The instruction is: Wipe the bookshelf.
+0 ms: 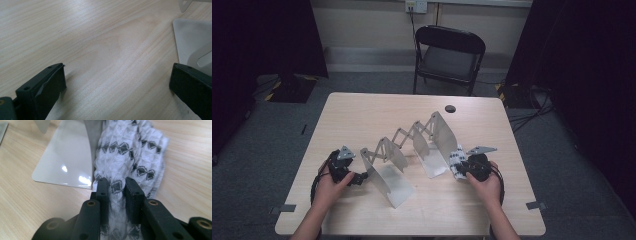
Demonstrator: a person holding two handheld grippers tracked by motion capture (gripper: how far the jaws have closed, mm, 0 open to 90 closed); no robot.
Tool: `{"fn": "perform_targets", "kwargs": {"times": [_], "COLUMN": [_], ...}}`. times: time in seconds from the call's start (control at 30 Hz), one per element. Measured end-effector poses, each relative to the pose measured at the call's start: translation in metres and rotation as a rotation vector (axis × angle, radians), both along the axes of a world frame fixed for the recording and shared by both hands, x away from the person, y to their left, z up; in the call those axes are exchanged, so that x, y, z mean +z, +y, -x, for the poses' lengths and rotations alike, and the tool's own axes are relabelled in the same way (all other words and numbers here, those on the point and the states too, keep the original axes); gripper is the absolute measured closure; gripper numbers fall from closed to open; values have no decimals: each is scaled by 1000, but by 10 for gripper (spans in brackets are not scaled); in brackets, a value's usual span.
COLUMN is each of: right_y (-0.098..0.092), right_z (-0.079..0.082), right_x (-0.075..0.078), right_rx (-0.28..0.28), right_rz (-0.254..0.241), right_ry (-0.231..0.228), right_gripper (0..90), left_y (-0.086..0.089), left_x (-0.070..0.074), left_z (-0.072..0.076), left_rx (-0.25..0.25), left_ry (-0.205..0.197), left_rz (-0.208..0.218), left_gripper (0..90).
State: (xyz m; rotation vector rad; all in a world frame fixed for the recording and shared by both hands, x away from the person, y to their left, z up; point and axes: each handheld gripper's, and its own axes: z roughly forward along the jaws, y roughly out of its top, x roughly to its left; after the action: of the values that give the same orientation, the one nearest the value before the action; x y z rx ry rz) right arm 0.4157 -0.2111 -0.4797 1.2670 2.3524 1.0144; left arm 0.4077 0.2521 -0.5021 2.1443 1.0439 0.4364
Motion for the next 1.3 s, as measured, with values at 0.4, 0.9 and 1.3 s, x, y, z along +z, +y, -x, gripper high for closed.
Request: {"fn": "perform_targets", "kwargs": {"times": [0.4,0.9,1.3], "right_y": [-26,-32,-31], "right_z": [-4,-5,-3], "right_x": [5,1,4], "right_rx": [-130,-180,-172], "right_rz": [1,-21,-26], "right_ry": [-32,-32,-22], "right_gripper": [755,529,311], "left_y": [0,0,0], "left_x": [0,0,0], "left_z": [0,0,0], "left_rx": [-1,-3,1], "left_ry": [0,1,0], "left_rz": [0,-2,0], "left_gripper": [2,2,2]}}
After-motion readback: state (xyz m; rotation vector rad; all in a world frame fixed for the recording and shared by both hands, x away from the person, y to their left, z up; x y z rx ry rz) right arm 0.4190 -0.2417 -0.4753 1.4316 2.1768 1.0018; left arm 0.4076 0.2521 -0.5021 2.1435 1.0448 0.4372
